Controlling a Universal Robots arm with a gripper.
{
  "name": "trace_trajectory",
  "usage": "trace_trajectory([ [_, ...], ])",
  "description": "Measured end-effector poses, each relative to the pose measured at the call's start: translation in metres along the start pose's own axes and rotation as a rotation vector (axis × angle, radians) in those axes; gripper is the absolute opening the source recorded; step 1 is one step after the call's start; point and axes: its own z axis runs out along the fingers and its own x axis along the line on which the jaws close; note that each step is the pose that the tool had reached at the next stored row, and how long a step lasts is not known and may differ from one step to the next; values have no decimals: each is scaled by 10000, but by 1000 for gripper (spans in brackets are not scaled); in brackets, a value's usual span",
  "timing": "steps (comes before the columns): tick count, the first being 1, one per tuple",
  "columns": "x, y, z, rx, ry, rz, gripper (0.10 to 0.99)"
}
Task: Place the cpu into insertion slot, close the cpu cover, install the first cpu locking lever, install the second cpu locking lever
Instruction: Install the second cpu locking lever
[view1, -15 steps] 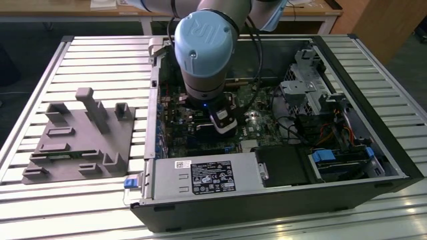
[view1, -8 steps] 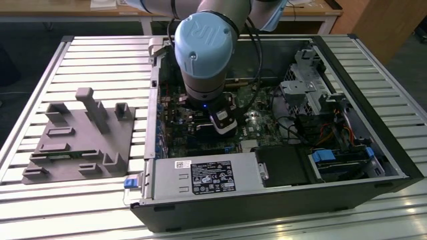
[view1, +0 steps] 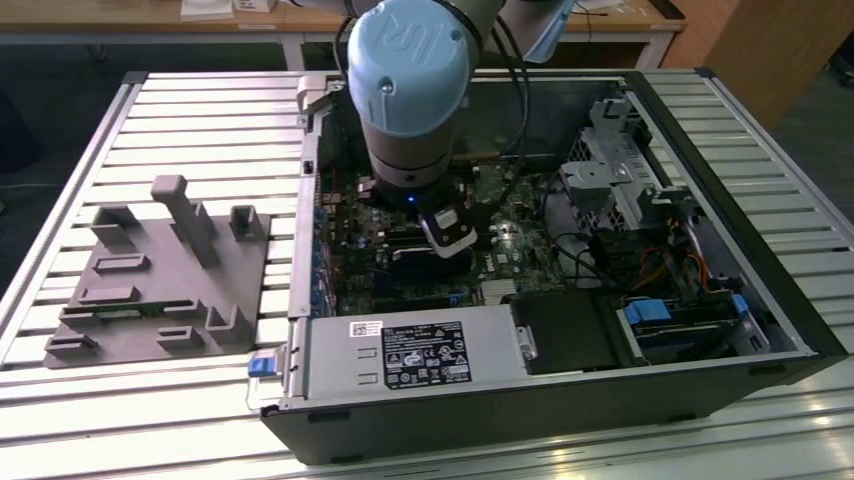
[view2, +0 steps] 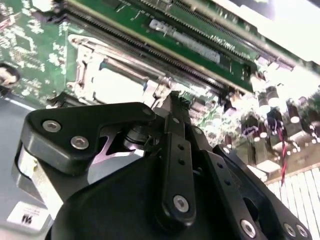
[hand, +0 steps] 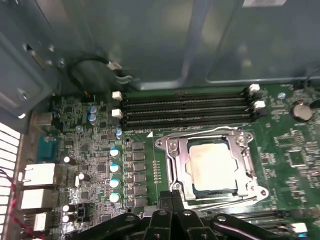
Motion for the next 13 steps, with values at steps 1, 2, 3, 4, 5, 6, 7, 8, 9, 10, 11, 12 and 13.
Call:
trace_trajectory([
  [1, -6, 11, -25, 11, -2, 3, 106],
  [2, -14, 22, -48, 31, -6, 8, 106],
  [3, -24, 31, -67, 60, -13, 16, 106],
  [4, -36, 40, -82, 94, -23, 29, 106],
  [5, -49, 46, -93, 134, -34, 44, 106],
  [6, -62, 51, -102, 184, -48, 64, 106],
  [7, -74, 54, -107, 238, -62, 88, 106],
  [8, -86, 56, -107, 293, -79, 112, 106],
  [9, -100, 58, -106, 358, -97, 137, 106],
  [10, -113, 61, -104, 424, -115, 161, 106],
  [11, -126, 65, -102, 492, -133, 186, 106],
  [12, -138, 68, -100, 563, -152, 212, 106],
  [13, -149, 72, -98, 644, -171, 237, 106],
])
